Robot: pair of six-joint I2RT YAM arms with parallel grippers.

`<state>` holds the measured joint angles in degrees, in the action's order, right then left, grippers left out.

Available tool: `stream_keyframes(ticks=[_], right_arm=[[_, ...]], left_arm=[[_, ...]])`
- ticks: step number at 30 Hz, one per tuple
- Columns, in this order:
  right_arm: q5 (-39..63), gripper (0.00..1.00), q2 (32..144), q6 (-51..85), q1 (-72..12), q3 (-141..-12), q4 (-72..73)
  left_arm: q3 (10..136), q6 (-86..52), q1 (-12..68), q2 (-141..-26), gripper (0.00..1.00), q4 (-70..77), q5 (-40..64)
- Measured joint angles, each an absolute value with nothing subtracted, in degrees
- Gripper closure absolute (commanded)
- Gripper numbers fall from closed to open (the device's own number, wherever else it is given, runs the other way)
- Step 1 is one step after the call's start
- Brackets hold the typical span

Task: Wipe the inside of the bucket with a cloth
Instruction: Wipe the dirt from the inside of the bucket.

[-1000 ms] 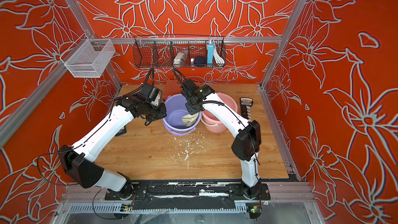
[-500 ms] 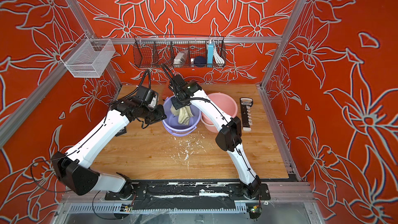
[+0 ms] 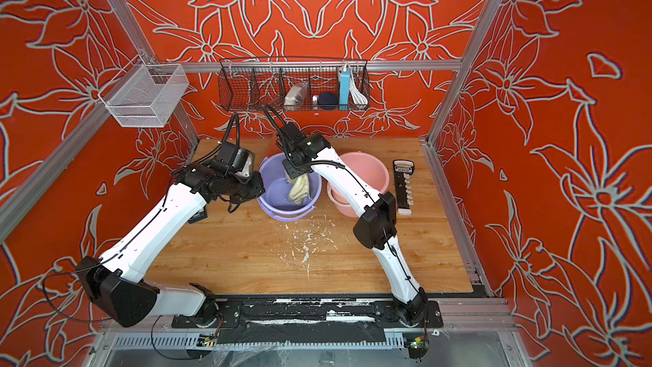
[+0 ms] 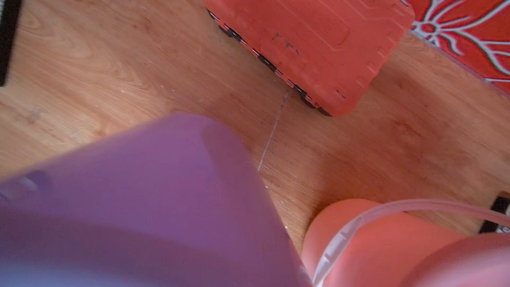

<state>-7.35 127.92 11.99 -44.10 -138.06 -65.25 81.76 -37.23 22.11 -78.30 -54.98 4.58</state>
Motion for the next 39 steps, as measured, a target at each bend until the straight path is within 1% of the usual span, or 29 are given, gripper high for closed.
stream_keyframes(ticks=[10,14,17,21,25,28,31,36,39], right_arm=[[-13.5,1.0,120.68,9.74,-45.15,-126.82,-65.65],[-12.1,1.0,118.74,9.87,-46.17,-122.8,-65.43],[-5.26,1.0,116.88,10.87,-46.7,-118.15,-63.92],[8.08,1.0,114.24,14.22,-47.05,-111.46,-57.3],[18.59,1.0,113.3,18.02,-47.05,-109.56,-49.15],[21.71,1.0,113.27,19.25,-47.05,-110.19,-45.1],[22.09,1.0,114.72,19.29,-47.05,-114.45,-44.62],[20.1,1.0,120.36,18.28,-47.03,-127.04,-45.34],[17.56,1.0,124.62,17.32,-46.89,-134.58,-49.1]], left_arm=[[82.04,-35.11,21.17,-78.52,1.0,-54.85,4.43],[82.17,-34.33,20.29,-78.7,1.0,-56.25,4.58],[82.17,-34.04,19.44,-78.72,1.0,-57.12,4.54],[82.17,-34.06,18.79,-78.7,1.0,-57.34,4.69],[82.06,-34.06,18.68,-78.56,1.0,-57.3,5.1],[81.25,-34.13,18.68,-77.69,1.0,-56.88,5.93],[80.49,-34.15,18.68,-76.97,1.0,-56.9,7.07],[79.42,-34.06,18.68,-76.75,1.0,-57.01,8.91],[79.05,-34.13,18.02,-76.69,1.0,-56.23,8.8]])
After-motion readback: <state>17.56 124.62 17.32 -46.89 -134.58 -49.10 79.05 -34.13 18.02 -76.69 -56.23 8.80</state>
